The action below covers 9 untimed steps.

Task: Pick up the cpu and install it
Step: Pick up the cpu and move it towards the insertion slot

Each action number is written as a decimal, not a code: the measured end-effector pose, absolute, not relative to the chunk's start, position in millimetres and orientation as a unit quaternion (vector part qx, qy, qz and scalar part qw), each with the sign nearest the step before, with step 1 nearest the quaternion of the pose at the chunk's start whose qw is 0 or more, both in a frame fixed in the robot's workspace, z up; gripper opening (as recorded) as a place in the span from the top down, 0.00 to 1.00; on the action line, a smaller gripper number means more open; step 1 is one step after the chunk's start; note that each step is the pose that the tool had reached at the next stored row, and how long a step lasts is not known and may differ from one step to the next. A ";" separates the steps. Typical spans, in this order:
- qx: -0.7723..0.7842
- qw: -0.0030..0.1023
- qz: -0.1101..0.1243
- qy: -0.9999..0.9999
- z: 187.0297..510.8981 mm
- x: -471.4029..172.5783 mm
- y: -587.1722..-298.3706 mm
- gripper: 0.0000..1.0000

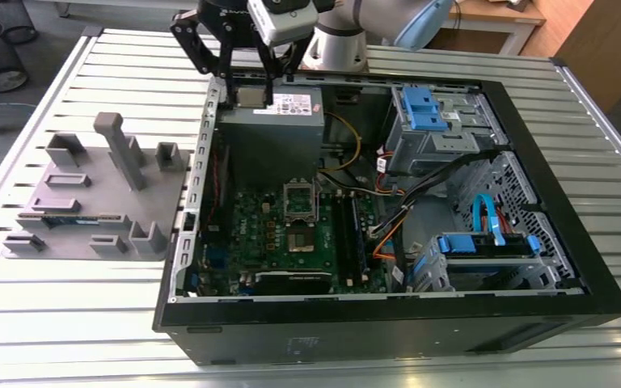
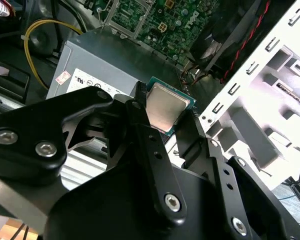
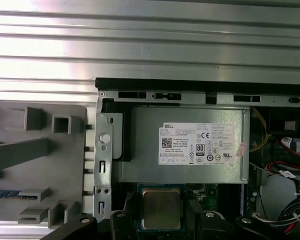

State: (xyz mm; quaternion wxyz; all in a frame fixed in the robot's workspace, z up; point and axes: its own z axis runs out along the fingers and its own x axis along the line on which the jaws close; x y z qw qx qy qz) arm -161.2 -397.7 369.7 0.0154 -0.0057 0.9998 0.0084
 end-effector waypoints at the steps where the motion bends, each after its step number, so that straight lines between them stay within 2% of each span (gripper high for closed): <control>1: -0.006 0.015 0.008 1.000 369.7 -160.0 -397.4 0.53; 9: -0.006 0.015 0.008 1.000 369.6 -150.2 -395.7 0.53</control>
